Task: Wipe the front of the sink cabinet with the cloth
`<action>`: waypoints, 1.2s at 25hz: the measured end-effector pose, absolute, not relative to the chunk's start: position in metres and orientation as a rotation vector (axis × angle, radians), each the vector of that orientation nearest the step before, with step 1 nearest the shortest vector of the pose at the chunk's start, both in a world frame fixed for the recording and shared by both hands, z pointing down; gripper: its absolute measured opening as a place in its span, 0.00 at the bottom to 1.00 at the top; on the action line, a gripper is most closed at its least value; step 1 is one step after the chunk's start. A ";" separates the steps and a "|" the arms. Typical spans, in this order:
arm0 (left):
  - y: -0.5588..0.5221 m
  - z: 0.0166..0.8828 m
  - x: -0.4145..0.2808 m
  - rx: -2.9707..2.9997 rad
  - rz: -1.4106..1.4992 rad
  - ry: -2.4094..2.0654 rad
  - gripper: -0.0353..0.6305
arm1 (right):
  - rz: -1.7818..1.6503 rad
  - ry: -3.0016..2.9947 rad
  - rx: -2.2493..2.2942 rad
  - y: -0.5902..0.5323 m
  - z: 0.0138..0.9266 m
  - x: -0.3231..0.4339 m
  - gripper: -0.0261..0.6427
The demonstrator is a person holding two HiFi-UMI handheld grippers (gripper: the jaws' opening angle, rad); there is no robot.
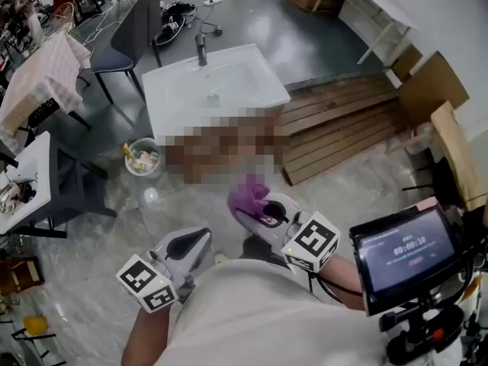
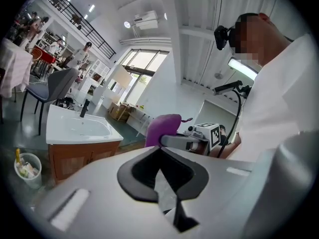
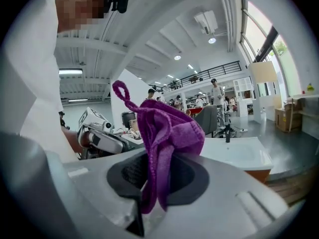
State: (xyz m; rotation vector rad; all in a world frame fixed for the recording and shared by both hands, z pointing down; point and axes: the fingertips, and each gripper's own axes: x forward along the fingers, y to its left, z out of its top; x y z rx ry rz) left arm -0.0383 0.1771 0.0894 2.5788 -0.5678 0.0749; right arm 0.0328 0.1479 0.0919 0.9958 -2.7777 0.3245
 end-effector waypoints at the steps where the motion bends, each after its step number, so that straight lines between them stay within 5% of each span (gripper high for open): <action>1: 0.180 0.089 -0.039 2.584 0.082 -0.563 0.06 | 0.319 -2.783 0.999 0.151 0.089 0.030 0.16; 30: 0.207 0.095 -0.064 2.601 0.123 -0.591 0.06 | 0.289 -2.793 0.834 0.188 0.084 -0.018 0.16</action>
